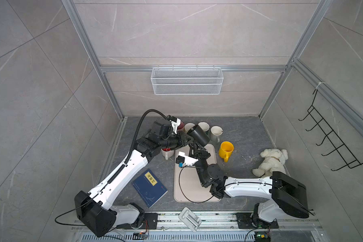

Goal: Turn the mug right side up
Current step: Place the mug at the middle-left of the table.

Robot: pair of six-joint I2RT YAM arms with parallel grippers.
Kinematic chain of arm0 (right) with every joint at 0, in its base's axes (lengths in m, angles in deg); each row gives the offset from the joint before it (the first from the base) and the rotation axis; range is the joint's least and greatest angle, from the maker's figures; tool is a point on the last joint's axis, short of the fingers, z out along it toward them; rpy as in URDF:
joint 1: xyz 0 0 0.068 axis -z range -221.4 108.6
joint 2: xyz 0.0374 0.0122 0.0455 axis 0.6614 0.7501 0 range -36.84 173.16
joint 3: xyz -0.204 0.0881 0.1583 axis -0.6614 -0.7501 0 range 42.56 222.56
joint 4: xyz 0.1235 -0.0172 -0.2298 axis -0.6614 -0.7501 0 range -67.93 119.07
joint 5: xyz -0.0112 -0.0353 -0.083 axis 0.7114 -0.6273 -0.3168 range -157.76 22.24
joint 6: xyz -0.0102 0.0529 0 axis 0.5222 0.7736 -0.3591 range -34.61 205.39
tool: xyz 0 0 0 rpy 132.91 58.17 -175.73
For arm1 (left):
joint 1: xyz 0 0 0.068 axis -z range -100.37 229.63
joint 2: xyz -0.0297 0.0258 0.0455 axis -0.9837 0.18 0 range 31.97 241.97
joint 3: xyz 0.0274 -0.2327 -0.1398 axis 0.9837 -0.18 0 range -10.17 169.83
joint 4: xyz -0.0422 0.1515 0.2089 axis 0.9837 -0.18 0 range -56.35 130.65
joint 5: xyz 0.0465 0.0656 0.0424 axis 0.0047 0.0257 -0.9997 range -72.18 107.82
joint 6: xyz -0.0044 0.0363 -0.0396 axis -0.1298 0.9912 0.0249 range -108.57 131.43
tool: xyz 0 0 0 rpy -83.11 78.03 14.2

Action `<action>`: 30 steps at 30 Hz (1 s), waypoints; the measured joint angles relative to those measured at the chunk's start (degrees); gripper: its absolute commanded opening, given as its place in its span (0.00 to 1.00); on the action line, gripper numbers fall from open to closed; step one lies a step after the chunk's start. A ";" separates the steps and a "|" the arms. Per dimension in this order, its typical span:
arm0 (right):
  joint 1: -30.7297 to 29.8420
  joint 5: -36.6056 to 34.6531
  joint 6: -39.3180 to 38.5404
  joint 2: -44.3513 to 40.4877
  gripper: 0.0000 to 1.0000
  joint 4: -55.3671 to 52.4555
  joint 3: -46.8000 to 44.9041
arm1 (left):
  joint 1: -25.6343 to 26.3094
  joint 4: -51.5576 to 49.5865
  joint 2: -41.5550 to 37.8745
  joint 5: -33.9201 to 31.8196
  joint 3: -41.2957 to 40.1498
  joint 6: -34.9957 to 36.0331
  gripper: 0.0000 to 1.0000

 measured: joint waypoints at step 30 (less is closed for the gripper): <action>0.02 -0.81 2.51 1.07 0.00 -0.37 1.09 | -0.31 2.95 1.05 2.78 -1.99 -3.56 0.28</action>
